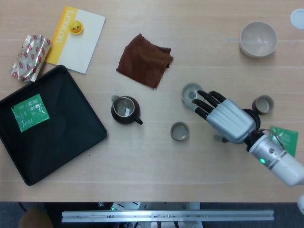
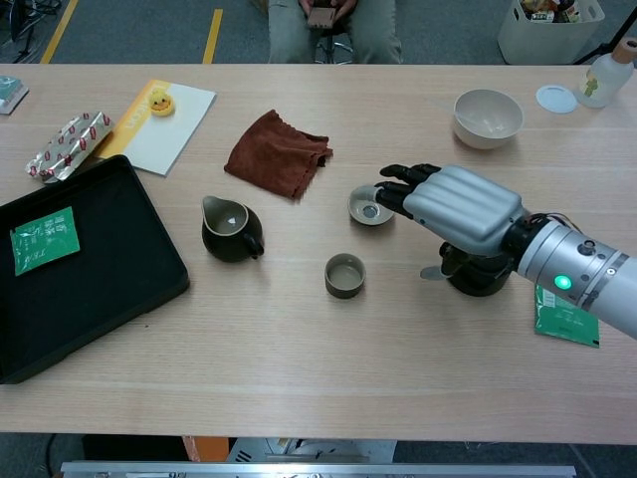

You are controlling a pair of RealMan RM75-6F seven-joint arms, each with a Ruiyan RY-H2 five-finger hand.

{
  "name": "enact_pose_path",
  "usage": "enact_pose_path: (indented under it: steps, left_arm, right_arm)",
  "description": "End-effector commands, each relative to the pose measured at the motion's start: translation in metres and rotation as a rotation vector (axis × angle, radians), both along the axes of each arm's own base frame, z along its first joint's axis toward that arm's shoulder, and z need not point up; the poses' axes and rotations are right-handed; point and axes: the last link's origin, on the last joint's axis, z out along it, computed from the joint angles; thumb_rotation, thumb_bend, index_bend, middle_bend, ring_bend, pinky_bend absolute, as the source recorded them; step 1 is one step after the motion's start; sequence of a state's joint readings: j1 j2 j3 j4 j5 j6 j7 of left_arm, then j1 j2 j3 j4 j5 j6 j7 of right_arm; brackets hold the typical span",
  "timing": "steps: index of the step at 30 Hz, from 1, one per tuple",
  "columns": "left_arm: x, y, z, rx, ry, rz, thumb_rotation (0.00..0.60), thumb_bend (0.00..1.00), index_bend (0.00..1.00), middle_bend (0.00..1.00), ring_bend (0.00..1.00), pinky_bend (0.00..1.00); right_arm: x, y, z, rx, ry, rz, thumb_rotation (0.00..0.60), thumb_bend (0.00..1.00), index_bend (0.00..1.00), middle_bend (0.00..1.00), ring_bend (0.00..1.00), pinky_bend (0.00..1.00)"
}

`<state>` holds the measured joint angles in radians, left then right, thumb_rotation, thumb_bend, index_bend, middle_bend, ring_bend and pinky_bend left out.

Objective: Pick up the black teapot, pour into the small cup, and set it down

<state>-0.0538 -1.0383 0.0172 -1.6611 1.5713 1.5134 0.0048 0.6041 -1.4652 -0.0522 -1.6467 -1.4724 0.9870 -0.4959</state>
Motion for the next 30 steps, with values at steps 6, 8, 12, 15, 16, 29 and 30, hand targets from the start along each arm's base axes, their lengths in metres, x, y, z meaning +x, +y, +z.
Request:
enact_pose_path:
  steps: [6, 8, 12, 15, 16, 29, 30]
  left_arm:
    - [-0.001, -0.003, 0.000, -0.004, -0.003, 0.000, 0.600, 0.40, 0.17, 0.24, 0.20, 0.25]
    - [-0.001, -0.003, 0.000, -0.003, -0.004, 0.000, 0.600, 0.40, 0.16, 0.24, 0.20, 0.25]
    - [-0.002, -0.003, 0.001, -0.001, -0.005, 0.001, 0.600, 0.40, 0.16, 0.24, 0.20, 0.25]
    - [-0.002, -0.003, -0.001, -0.006, -0.007, -0.004, 0.600, 0.40, 0.16, 0.24, 0.20, 0.25]
    - [-0.002, -0.003, -0.001, -0.007, -0.008, -0.005, 0.600, 0.40, 0.16, 0.24, 0.20, 0.25]
    - [-0.002, -0.002, -0.002, -0.006, -0.015, -0.011, 0.600, 0.40, 0.16, 0.24, 0.20, 0.25]
    - [-0.002, -0.003, -0.002, -0.007, -0.015, -0.011, 0.600, 0.40, 0.16, 0.24, 0.20, 0.25]
  right_arm:
    - [0.000, 0.010, -0.006, 0.003, 0.024, 0.022, 0.600, 0.00, 0.09, 0.18, 0.00, 0.17]
    - [-0.003, 0.010, -0.005, -0.003, 0.033, 0.018, 0.600, 0.00, 0.09, 0.18, 0.00, 0.17]
    - [-0.010, 0.013, -0.002, -0.002, 0.060, 0.002, 0.600, 0.00, 0.09, 0.18, 0.00, 0.17]
    - [-0.017, 0.014, 0.000, -0.008, 0.079, -0.007, 0.600, 0.00, 0.09, 0.18, 0.00, 0.17]
    - [-0.019, 0.014, 0.001, -0.010, 0.083, -0.013, 0.600, 0.00, 0.09, 0.18, 0.00, 0.17]
    - [-0.039, 0.015, 0.022, -0.078, 0.104, -0.067, 0.600, 0.00, 0.09, 0.18, 0.00, 0.17]
    - [-0.040, 0.016, 0.023, -0.083, 0.102, -0.070, 0.600, 0.00, 0.09, 0.18, 0.00, 0.17]
